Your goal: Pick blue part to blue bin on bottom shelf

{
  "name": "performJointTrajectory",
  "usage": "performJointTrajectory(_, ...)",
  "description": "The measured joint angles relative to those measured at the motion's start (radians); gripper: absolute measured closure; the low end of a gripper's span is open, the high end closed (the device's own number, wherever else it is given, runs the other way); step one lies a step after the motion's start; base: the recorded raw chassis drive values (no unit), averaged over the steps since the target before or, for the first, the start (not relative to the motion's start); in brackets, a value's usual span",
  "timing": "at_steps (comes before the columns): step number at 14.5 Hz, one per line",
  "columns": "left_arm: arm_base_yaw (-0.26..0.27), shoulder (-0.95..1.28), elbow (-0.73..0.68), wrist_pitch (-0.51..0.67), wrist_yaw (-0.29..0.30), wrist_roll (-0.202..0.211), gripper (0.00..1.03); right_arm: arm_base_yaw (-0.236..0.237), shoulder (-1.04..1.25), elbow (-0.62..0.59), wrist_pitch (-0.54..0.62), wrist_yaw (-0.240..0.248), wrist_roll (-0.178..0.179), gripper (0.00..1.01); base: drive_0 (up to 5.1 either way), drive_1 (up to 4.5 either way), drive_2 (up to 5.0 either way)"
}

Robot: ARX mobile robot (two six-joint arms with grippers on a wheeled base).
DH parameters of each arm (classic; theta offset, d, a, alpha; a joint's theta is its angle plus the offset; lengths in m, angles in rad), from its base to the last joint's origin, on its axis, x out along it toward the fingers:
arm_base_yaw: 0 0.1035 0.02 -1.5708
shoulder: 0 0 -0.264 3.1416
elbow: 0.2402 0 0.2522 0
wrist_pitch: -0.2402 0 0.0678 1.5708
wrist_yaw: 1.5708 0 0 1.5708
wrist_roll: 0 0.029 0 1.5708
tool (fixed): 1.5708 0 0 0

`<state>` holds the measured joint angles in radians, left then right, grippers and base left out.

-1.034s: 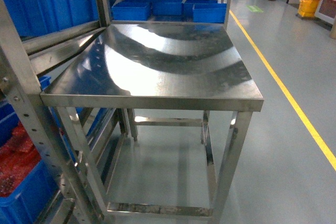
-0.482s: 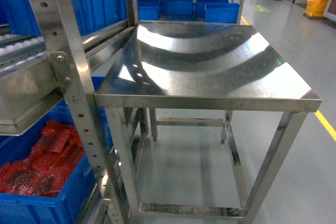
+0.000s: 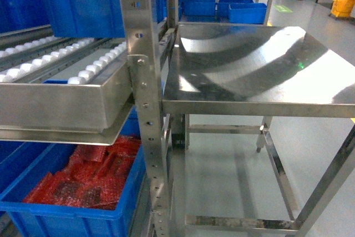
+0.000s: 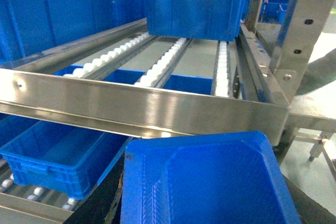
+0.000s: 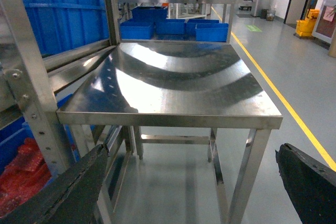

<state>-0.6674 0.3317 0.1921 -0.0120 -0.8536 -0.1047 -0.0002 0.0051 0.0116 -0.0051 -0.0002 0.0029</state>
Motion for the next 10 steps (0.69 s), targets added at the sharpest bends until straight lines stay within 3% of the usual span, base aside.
performJointTrajectory(10, 0.001, 0.000, 0.000, 0.000, 0.000, 0.000, 0.59, 0.000, 0.000, 0.000, 0.003, 0.000, 0.000, 0.03, -5.1, 2.37, 2.4)
